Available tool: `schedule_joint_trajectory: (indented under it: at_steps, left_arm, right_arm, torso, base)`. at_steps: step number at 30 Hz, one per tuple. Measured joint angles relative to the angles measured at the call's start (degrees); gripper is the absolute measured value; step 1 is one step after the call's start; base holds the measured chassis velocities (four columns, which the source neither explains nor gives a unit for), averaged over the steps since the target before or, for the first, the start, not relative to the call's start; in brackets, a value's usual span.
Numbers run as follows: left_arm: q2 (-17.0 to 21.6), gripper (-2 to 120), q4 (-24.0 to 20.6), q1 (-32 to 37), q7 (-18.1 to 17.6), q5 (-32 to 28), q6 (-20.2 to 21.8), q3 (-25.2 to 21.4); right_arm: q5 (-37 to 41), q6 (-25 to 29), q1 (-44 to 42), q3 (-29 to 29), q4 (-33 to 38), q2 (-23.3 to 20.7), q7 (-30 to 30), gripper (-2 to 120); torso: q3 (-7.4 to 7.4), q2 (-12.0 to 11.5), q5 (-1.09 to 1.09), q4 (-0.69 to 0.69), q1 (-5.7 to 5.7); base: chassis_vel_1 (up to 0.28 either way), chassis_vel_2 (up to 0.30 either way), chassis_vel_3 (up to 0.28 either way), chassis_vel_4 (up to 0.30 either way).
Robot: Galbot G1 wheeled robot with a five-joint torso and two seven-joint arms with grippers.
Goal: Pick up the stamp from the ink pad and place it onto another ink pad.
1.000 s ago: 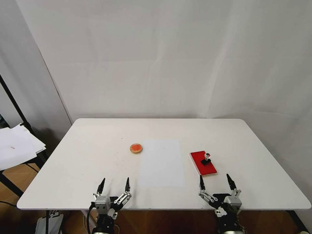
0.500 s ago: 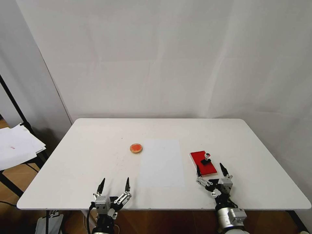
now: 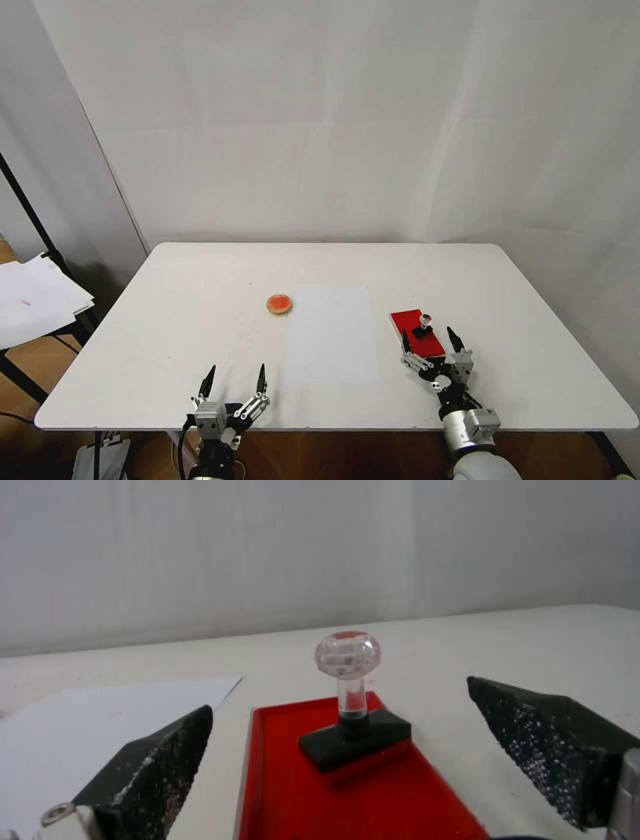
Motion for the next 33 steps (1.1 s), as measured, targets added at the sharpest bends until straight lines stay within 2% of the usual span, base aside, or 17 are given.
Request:
schedule_joint_trajectory:
  at_steps: [8,13,20,22,26,27,31,33]
  left_arm:
    - [0.0,102,0.0,0.0,0.0,0.0,0.0,0.0]
    - [0.0,102,0.0,0.0,0.0,0.0,0.0,0.0]
    - [0.0,102,0.0,0.0,0.0,0.0,0.0,0.0]
    - [0.0,102,0.0,0.0,0.0,0.0,0.0,0.0]
    - [0.0,102,0.0,0.0,0.0,0.0,0.0,0.0]
    - [0.0,102,0.0,0.0,0.0,0.0,0.0,0.0]
    - [0.0,102,0.0,0.0,0.0,0.0,0.0,0.0]
    - [0.0,102,0.0,0.0,0.0,0.0,0.0,0.0]
  right_arm:
    - [2.71,-4.41,2.58,-0.94,2.05,-1.8,0.94,99]
    - [3.43,-4.85,3.37,-1.26,1.72,-1.93,1.26,97]
    - [3.71,-4.83,3.68,-1.97,0.37,-1.66,1.6,80]
    - [3.76,-4.82,3.7,-1.98,0.32,-1.62,1.61,79]
    - [3.86,-4.45,3.81,-1.99,-0.15,-1.6,1.9,65]
    - [3.86,-4.45,3.81,-1.99,-0.15,-1.6,1.9,65]
    - [3.91,-4.36,3.7,-1.93,-0.14,-1.53,2.35,47]
    - [3.91,-4.36,3.69,-1.92,-0.14,-1.53,2.38,45]
  torso:
    - [0.0,0.0,-0.01,0.0,0.0]
    - [0.0,0.0,0.0,0.0,0.0]
    - [0.0,0.0,0.0,0.0,-0.01]
    - [0.0,0.0,0.0,0.0,-0.01]
    - [0.0,0.0,0.0,0.0,-0.01]
    - [0.0,0.0,0.0,0.0,-0.01]
    - [0.0,0.0,0.0,0.0,-0.01]
    - [0.0,0.0,0.0,0.0,-0.01]
  base:
    - [0.0,0.0,0.0,0.0]
    - [0.0,0.0,0.0,0.0]
    - [0.0,0.0,0.0,0.0]
    - [0.0,0.0,0.0,0.0]
    - [0.0,0.0,0.0,0.0]
    - [0.0,0.0,0.0,0.0]
    - [0.0,0.0,0.0,0.0]
    - [0.0,0.0,0.0,0.0]
